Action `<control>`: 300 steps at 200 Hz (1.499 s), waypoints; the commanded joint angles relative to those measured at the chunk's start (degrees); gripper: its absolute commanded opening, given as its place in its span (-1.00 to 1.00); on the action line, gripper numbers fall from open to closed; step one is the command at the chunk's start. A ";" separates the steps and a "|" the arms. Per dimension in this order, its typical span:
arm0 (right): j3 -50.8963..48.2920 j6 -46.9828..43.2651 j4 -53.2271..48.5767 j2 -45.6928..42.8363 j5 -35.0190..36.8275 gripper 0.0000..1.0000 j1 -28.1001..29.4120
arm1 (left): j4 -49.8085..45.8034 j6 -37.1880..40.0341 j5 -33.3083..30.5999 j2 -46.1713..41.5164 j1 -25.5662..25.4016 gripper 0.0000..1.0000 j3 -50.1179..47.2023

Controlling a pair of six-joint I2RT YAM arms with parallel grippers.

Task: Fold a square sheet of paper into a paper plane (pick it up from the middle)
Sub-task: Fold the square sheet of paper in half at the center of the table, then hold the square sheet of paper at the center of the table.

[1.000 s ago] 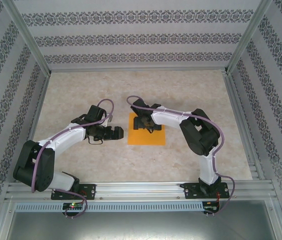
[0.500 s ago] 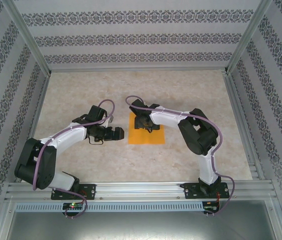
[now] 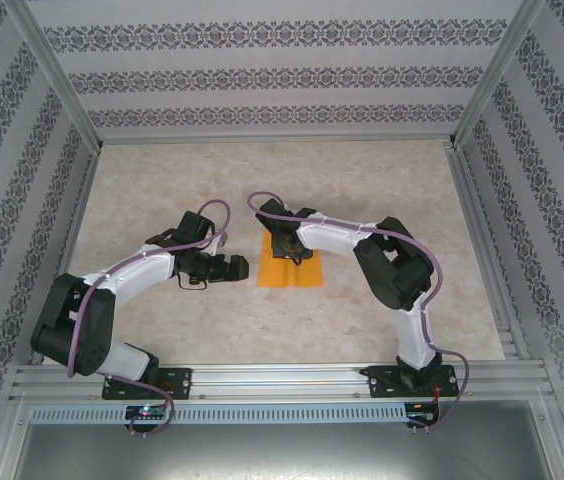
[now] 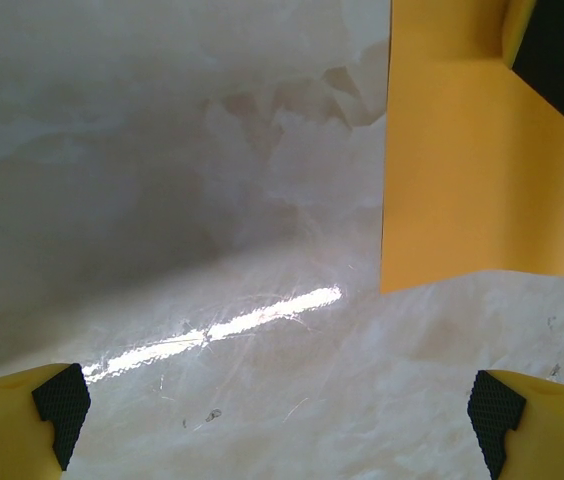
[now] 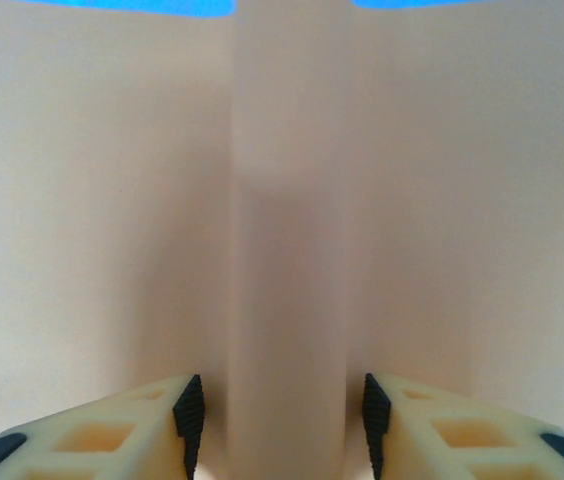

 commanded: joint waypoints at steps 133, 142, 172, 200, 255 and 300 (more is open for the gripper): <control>-12.18 2.11 25.28 -21.08 -25.58 -0.60 -0.35 | -10.09 -2.99 -2.21 -15.31 3.59 1.00 2.94; -14.36 3.97 29.60 -21.80 -28.91 -0.59 -1.14 | -10.33 -3.46 -1.22 -16.27 3.59 1.00 3.20; -22.60 9.35 42.95 -20.89 -37.83 -0.58 -4.31 | -8.16 -5.91 3.12 -17.44 3.64 1.00 3.16; -26.11 8.53 43.89 -18.86 -40.54 -0.49 -5.81 | -2.36 -8.56 7.78 -15.58 3.64 1.00 1.82; -31.65 5.93 44.52 -15.68 -40.70 -0.46 -8.19 | 9.71 -13.97 12.00 -7.73 1.38 0.84 -0.47; -33.36 4.63 44.84 -14.77 -40.74 -0.41 -9.38 | 15.73 -15.76 10.58 -0.53 -2.22 0.53 0.58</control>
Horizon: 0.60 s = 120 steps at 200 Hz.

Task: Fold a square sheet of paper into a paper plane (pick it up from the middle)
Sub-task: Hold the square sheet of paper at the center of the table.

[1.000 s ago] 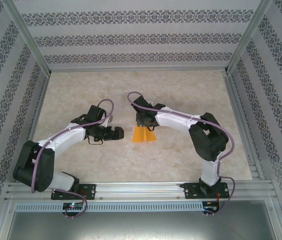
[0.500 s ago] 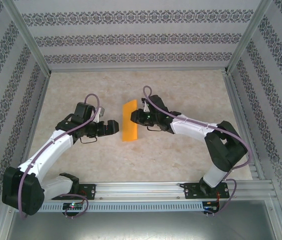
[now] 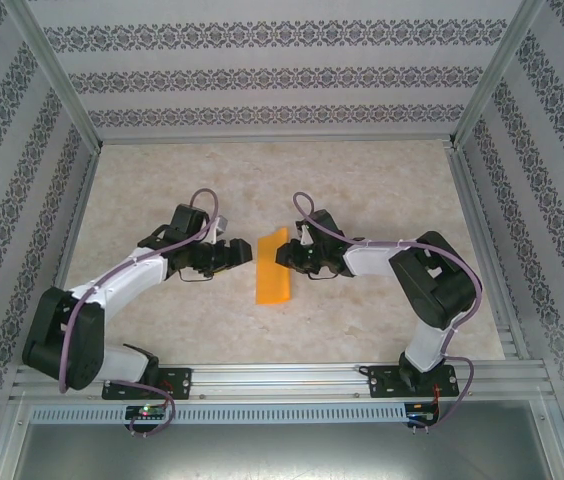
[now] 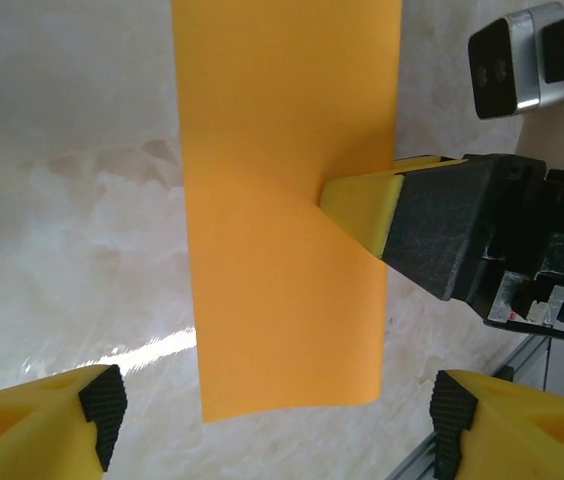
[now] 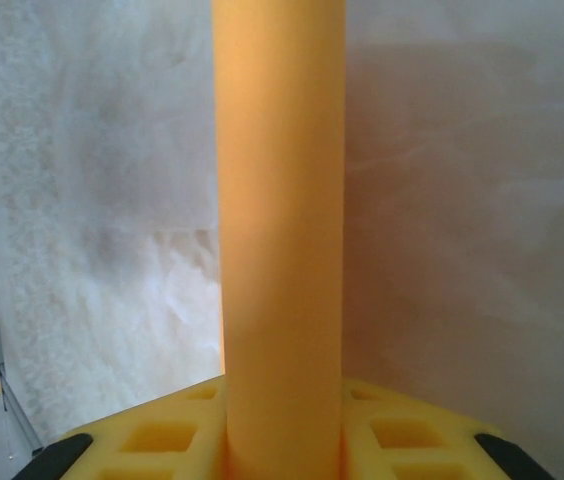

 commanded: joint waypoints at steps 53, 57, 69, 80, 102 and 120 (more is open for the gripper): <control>-2.55 -1.49 4.23 0.99 -2.06 -0.39 -1.52 | 9.86 -3.29 -1.72 11.70 -7.06 -0.19 3.30; -2.65 -1.34 4.34 0.99 -2.08 -0.38 -1.49 | 9.85 -3.34 -1.88 12.31 -7.33 -0.25 3.65; -2.84 -1.14 4.81 1.08 -2.29 -0.38 -1.66 | 9.88 -2.99 -2.50 13.86 -8.26 -0.42 4.41; -3.08 -1.07 5.20 1.17 -2.43 -0.38 -1.79 | 9.29 -2.65 -3.46 15.51 -9.16 -0.44 5.31; -3.31 -0.96 5.51 1.08 -2.69 -0.37 -1.83 | 8.59 -2.03 -4.49 18.31 -10.41 -0.47 6.48; -3.28 -1.13 5.07 0.55 -2.46 -0.34 -1.88 | 8.07 -1.43 -5.26 20.44 -10.97 -0.49 7.04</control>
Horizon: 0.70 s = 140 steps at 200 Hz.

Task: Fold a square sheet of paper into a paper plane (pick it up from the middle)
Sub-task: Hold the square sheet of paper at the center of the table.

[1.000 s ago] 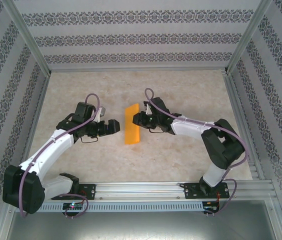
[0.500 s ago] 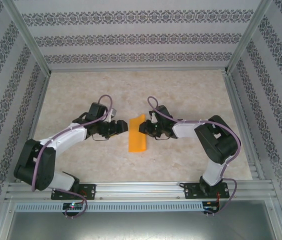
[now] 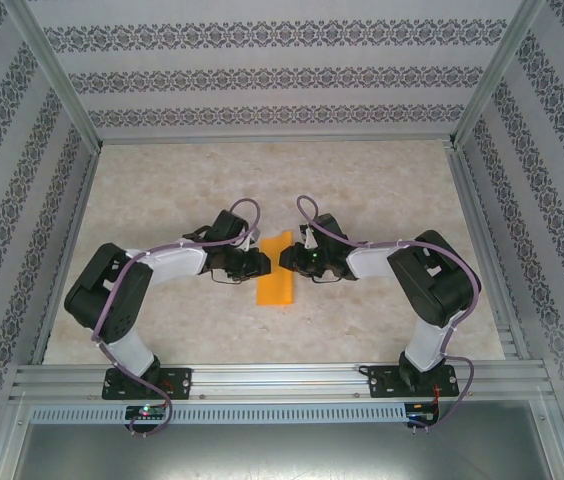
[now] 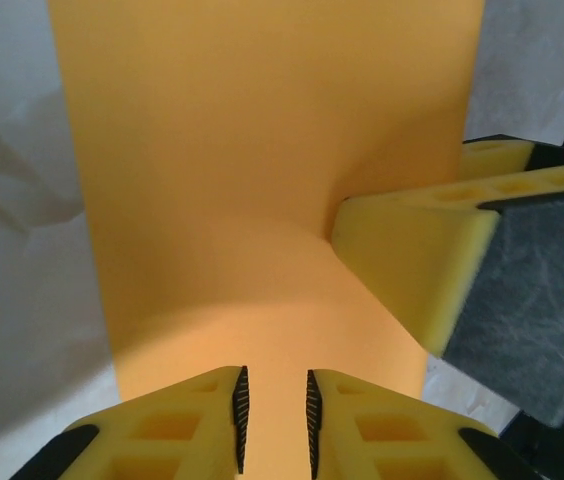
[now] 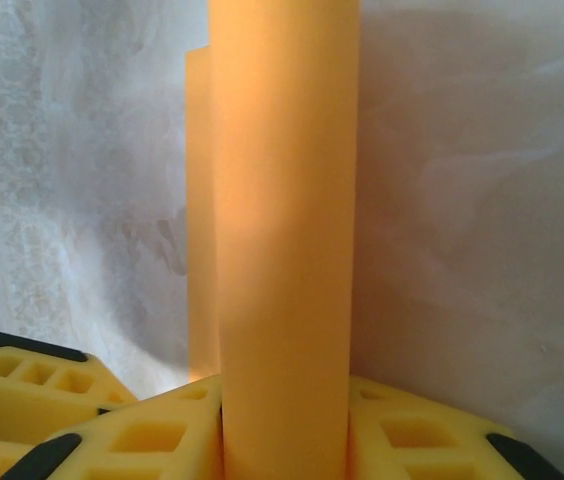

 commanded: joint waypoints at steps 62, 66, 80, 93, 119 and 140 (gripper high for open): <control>-0.06 -4.41 -6.27 -3.88 2.29 -0.09 -1.74 | -0.15 2.70 -2.21 6.04 -1.99 -0.47 2.61; 0.05 -4.72 -6.78 -4.21 2.32 -0.08 -1.89 | -0.15 2.68 -2.11 6.11 -2.01 -0.47 2.65; 0.73 -6.49 -10.18 -5.32 4.29 -0.06 -1.94 | 0.32 2.57 -1.47 6.45 -2.06 -0.47 2.85; 2.37 -8.97 -15.02 -5.90 7.35 -0.04 -1.27 | 0.64 2.44 -1.14 6.68 -2.16 -0.46 3.02; 4.18 -11.19 -18.58 -4.97 9.70 -0.03 -0.34 | 0.80 2.37 -0.67 6.92 -2.26 -0.45 3.58; 5.73 -11.83 -19.39 -3.65 10.03 -0.03 0.31 | 1.16 2.14 0.09 6.94 -2.27 -0.42 3.95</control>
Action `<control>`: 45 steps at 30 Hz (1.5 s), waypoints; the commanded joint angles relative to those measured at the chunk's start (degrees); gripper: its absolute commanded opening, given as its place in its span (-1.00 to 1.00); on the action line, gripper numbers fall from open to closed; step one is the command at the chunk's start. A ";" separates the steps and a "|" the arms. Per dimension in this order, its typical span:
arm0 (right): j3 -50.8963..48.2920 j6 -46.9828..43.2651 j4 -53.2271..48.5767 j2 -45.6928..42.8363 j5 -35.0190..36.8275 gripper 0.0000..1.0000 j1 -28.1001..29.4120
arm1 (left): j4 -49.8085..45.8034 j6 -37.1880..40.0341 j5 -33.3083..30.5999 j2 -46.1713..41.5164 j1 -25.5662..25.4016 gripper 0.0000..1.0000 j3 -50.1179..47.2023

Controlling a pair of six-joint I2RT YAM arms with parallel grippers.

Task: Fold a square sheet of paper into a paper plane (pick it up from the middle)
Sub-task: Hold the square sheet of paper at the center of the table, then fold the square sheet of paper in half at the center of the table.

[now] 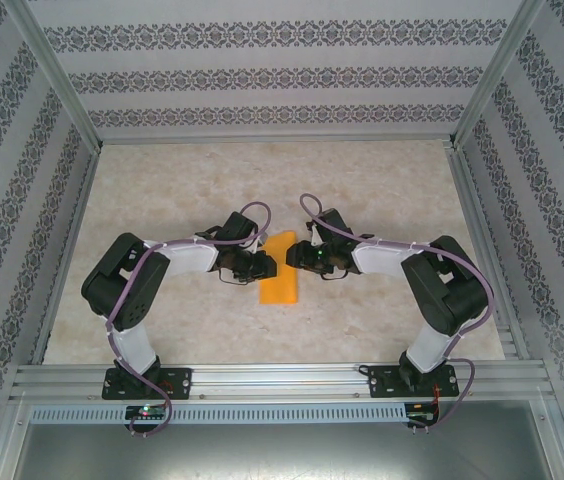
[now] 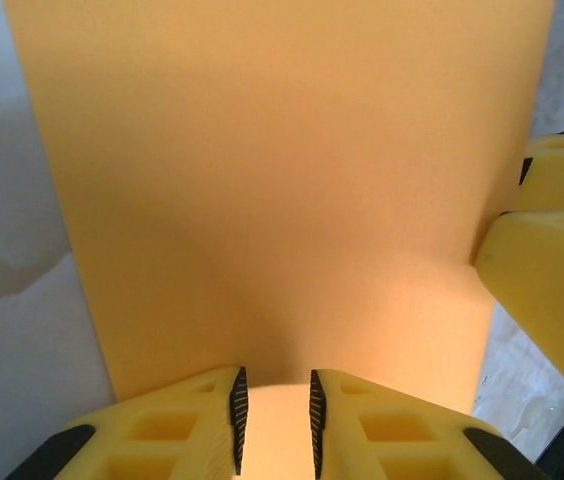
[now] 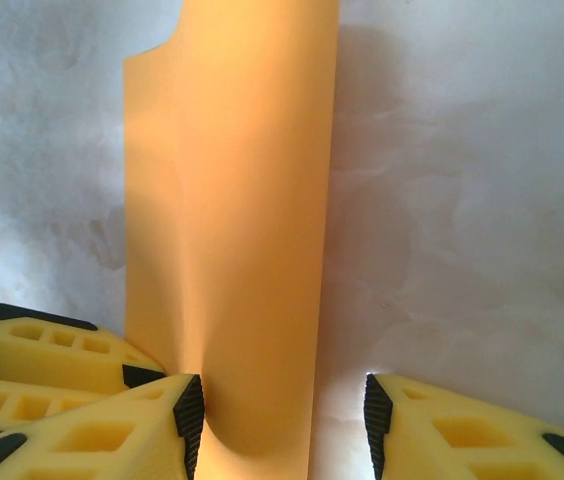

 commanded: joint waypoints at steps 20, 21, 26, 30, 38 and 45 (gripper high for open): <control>3.47 -5.88 -8.78 1.72 5.94 -0.34 0.84 | -5.37 2.98 -1.96 -6.01 -0.66 -0.24 2.29; 3.26 -5.95 -8.58 1.66 5.71 -0.34 0.66 | -6.17 3.35 -2.44 -6.26 -0.62 -0.23 2.64; 1.47 -5.09 -7.00 0.86 4.27 -0.34 -0.38 | -8.80 4.68 -4.12 -6.79 -0.35 -0.21 3.70; -0.01 -4.12 -5.29 -0.01 2.83 -0.36 -1.43 | -9.44 5.02 -4.91 -7.23 0.08 -0.21 3.98; -2.59 -2.30 -1.68 -0.90 0.13 -0.37 -3.24 | -10.02 5.50 -4.95 -7.33 0.80 -0.21 4.09; -2.43 -2.67 -1.79 -0.92 -0.72 -0.39 -3.65 | -10.02 5.67 -4.57 -7.25 1.31 -0.22 4.10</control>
